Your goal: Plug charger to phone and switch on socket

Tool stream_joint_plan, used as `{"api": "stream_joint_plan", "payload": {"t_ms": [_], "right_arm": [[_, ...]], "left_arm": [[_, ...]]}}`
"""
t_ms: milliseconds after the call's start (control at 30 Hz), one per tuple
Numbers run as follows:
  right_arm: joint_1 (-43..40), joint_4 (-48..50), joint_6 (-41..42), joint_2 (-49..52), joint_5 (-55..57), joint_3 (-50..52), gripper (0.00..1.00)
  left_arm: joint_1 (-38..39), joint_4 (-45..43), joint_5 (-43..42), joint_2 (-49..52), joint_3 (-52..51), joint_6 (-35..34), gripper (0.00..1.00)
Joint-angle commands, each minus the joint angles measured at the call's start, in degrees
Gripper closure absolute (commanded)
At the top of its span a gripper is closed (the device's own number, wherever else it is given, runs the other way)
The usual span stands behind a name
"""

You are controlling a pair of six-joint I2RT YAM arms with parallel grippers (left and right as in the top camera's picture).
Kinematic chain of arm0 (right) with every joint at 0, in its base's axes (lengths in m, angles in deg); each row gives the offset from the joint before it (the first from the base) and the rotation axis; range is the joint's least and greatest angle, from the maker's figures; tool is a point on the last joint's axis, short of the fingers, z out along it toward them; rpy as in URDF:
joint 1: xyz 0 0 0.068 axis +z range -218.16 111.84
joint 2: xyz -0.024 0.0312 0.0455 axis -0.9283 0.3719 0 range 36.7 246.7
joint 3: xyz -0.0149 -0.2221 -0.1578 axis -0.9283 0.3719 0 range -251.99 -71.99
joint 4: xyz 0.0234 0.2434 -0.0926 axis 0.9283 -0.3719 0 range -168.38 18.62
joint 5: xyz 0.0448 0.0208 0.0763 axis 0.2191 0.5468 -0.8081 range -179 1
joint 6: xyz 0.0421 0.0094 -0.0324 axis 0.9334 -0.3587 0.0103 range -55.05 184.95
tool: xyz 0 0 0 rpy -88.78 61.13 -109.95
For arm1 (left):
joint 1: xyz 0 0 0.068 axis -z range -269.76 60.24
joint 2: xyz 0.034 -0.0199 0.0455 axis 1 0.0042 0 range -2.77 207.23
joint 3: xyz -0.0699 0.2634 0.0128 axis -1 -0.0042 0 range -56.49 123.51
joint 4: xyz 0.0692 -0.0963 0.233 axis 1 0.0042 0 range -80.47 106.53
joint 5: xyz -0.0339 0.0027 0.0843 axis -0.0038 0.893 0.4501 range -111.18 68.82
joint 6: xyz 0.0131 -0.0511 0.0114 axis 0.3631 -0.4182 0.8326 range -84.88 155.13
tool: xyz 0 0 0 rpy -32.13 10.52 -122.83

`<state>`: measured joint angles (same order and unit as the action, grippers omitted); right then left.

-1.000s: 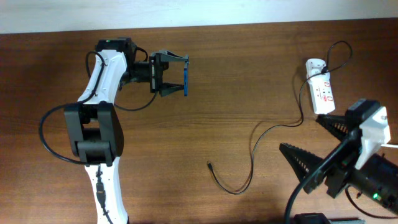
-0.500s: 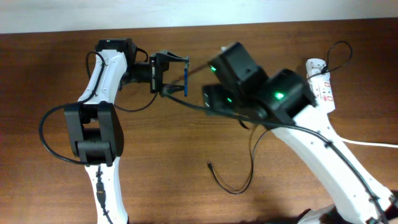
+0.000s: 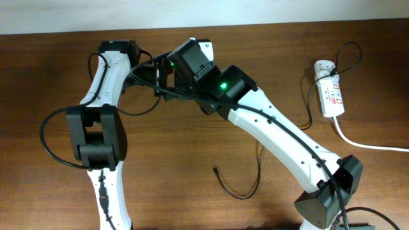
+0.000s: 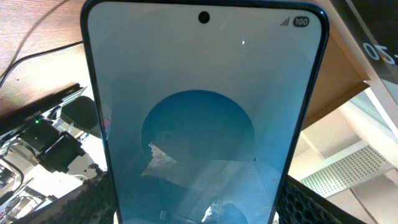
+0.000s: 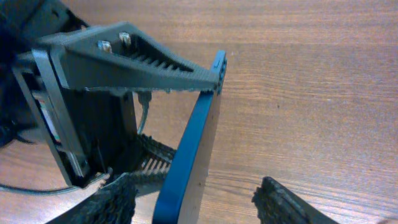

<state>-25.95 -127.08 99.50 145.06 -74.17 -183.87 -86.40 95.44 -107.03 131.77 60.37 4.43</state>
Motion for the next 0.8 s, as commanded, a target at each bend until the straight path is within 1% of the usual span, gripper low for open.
{"api": "stream_joint_plan", "payload": {"t_ms": [0, 67, 100, 200, 267, 400, 467, 600, 733, 767], "right_arm": [[0.6, 0.3, 0.5, 0.9, 2.0, -0.9, 0.36], [0.6, 0.5, 0.5, 1.9, 2.0, -0.9, 0.39], [0.6, 1.0, 0.5, 1.9, 2.0, -0.9, 0.43], [0.6, 1.6, 0.5, 2.0, 1.9, -0.9, 0.45], [0.6, 1.7, 2.5, 2.1, 1.9, -0.9, 0.51], [0.9, 1.6, 2.4, 2.7, 2.0, -0.9, 0.52], [1.0, 1.6, 2.6, 2.8, 2.0, -0.9, 0.57], [1.0, 1.5, 3.9, 2.9, 2.2, -0.9, 0.59], [1.0, 1.5, 3.9, 3.0, 2.4, -0.9, 0.64], [1.0, 1.5, 3.9, 3.0, 2.4, -0.9, 0.67]], "left_arm": [[0.0, -0.1, -1.4, -0.3, 1.2, 0.5, 0.2], [0.0, -0.1, -1.4, -0.3, 1.2, 0.5, 0.2], [0.0, -0.1, -1.2, -0.3, 1.2, 0.5, 0.2], [0.0, -2.6, -1.2, -0.3, 1.2, 0.5, 0.21], [0.0, -2.7, 1.3, -0.3, 1.2, -1.6, 0.21], [-0.1, -3.0, 1.7, -0.3, 1.2, -1.9, 0.2], [-0.2, -3.0, 1.7, -0.3, 1.2, -2.3, 0.2], [-0.2, -2.9, 1.6, -0.3, 1.2, -4.5, 0.2], [-0.2, -2.9, 1.6, -0.3, 1.2, -5.8, 0.2], [-0.2, -3.0, 1.7, -0.3, 1.2, -5.8, 0.2]]}}
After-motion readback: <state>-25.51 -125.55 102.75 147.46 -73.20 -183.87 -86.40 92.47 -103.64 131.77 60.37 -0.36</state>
